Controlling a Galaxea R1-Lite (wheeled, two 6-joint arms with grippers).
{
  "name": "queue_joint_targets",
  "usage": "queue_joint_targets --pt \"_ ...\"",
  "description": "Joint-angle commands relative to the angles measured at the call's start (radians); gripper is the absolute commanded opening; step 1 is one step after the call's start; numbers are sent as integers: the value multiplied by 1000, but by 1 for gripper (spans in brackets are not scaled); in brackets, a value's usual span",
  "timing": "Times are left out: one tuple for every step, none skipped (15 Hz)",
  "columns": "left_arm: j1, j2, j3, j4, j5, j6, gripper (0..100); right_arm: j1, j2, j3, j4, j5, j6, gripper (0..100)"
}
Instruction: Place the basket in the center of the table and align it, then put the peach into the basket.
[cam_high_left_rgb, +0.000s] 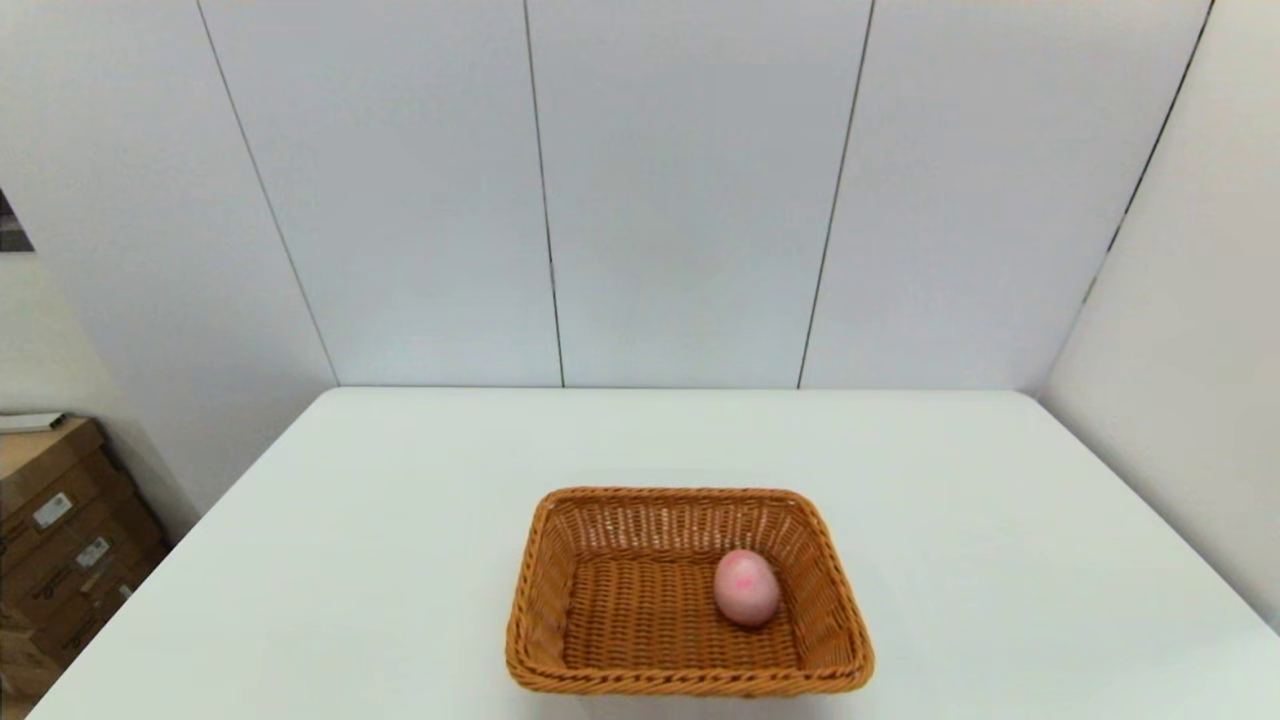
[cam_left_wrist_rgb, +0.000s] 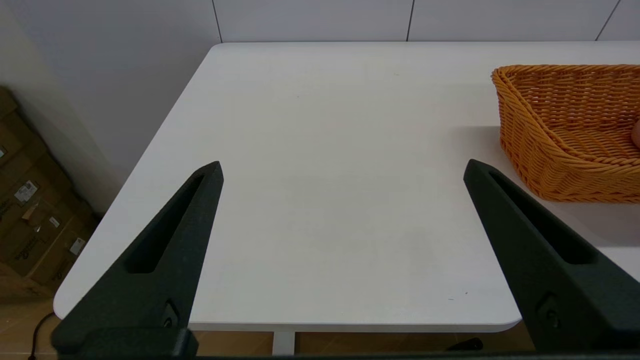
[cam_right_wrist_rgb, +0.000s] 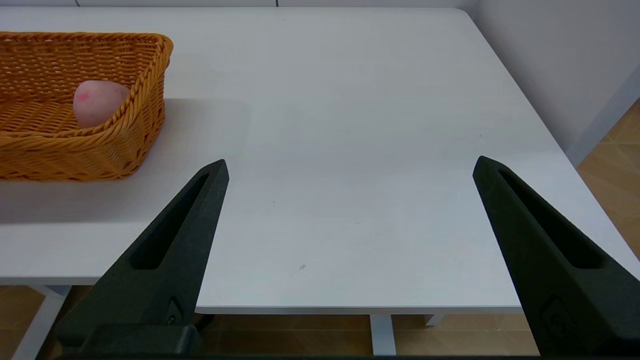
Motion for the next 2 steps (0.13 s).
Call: queue_joint_targets --pt "0 0 0 1 0 -1 100 0 0 0 2 -2 0 100" --pt "0 0 0 1 0 -1 100 0 0 0 2 -2 0 100"
